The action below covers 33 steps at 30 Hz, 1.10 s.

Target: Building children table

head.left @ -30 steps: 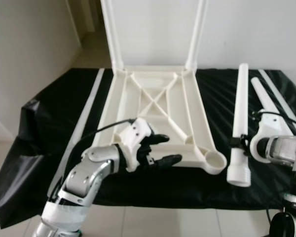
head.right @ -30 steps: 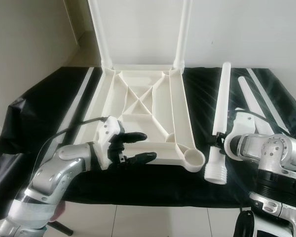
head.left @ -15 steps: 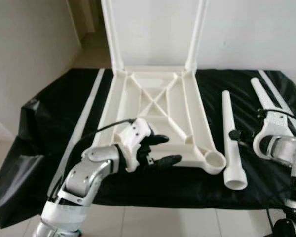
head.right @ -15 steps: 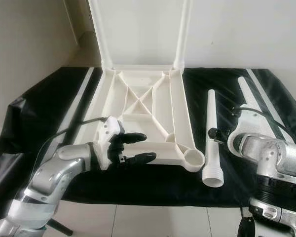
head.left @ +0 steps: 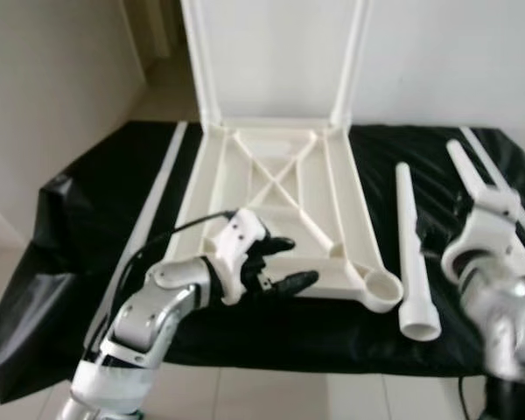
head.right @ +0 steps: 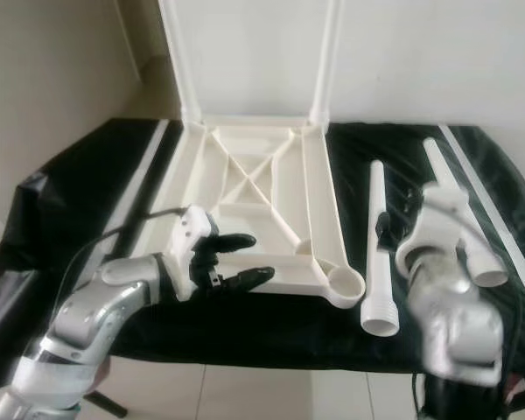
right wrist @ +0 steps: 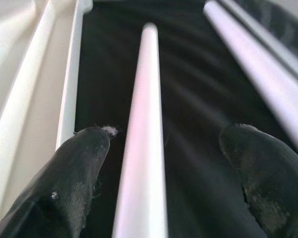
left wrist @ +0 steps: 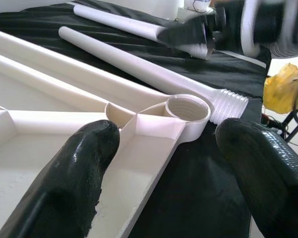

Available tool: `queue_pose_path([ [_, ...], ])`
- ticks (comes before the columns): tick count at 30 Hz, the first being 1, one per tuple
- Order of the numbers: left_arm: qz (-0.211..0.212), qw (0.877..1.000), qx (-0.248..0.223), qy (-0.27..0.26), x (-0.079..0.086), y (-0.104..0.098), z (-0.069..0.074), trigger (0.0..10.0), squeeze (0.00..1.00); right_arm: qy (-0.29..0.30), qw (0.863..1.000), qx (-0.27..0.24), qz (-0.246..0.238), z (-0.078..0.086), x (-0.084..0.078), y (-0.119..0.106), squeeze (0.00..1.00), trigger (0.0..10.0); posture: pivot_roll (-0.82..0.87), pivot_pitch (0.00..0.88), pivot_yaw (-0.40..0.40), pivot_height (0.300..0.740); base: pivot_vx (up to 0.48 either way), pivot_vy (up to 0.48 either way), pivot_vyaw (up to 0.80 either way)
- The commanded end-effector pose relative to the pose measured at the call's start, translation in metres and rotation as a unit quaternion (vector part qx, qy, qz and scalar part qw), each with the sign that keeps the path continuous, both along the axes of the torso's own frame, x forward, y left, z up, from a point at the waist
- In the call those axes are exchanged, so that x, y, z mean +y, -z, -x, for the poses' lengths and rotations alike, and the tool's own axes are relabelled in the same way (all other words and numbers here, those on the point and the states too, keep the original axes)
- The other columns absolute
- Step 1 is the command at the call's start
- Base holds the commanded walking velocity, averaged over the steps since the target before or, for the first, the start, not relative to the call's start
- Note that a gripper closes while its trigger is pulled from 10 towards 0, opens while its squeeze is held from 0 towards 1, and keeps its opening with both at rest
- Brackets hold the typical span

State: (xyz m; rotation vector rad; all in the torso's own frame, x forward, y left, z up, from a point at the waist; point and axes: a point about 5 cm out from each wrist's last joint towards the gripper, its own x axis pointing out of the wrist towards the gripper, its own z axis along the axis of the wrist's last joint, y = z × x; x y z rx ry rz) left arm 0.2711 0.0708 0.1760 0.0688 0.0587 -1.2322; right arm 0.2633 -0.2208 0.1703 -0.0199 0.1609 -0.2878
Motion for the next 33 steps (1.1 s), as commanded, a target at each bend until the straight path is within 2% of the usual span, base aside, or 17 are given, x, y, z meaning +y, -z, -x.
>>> queue_pose_path([
  [1, 0.0, 1.0, -0.001, 0.003, 0.0, -0.002, 0.002, 10.0, 0.0, 0.02, 0.999, -0.023, 0.022, 0.003, 0.004, -0.001, 0.0, 10.0, -0.03, 0.029, 0.006, 0.74, 0.0, 0.0, 0.0],
  [3, 0.001, 1.0, -0.001, 0.007, -0.001, -0.003, 0.001, 10.0, 0.0, 0.039, 0.998, -0.029, 0.035, 0.013, 0.01, 0.008, 0.0, 10.0, -0.03, 0.03, 0.013, 0.74, 0.0, 0.0, 0.0],
  [7, 0.0, 1.0, -0.001, 0.008, -0.001, -0.003, 0.0, 10.0, 0.0, 0.04, 0.998, -0.038, 0.03, 0.021, 0.016, 0.012, 0.0, 10.0, -0.04, 0.032, 0.019, 0.74, 0.0, 0.0, 0.0],
  [11, -0.001, 1.0, 0.0, 0.01, -0.002, -0.003, 0.001, 10.0, 0.0, 0.026, 0.997, -0.06, 0.042, 0.035, 0.023, 0.015, 0.0, 10.0, -0.05, 0.036, 0.024, 0.74, 0.0, 0.0, 0.0],
  [14, -0.002, 1.0, 0.003, 0.013, -0.002, -0.002, 0.001, 10.0, 0.0, -0.002, 0.996, -0.064, 0.065, 0.054, 0.027, 0.026, 0.0, 10.0, -0.05, 0.038, 0.025, 0.74, 0.0, 0.0, 0.0],
  [20, -0.002, 1.0, 0.004, 0.016, -0.002, -0.002, 0.003, 10.0, 0.0, -0.017, 0.992, -0.076, 0.1, 0.068, 0.03, 0.034, 0.0, 10.0, -0.05, 0.041, 0.024, 0.74, 0.0, 0.0, 0.0],
  [23, -0.003, 1.0, 0.004, 0.015, 0.0, -0.002, 0.003, 10.0, 0.0, -0.025, 0.992, -0.089, 0.09, 0.081, 0.033, 0.04, 0.0, 10.0, -0.05, 0.043, 0.021, 0.74, 0.0, 0.0, 0.0],
  [27, -0.004, 1.0, 0.005, 0.013, 0.001, -0.002, 0.003, 10.0, 0.0, -0.037, 0.992, -0.094, 0.07, 0.089, 0.036, 0.046, 0.0, 10.0, -0.05, 0.044, 0.022, 0.74, 0.0, 0.0, 0.0],
  [33, -0.003, 1.0, 0.007, 0.015, 0.0, -0.001, 0.004, 10.0, 0.0, -0.03, 0.994, -0.08, 0.074, 0.096, 0.033, 0.056, 0.0, 10.0, -0.05, 0.047, 0.024, 0.74, 0.0, 0.0, 0.0],
])
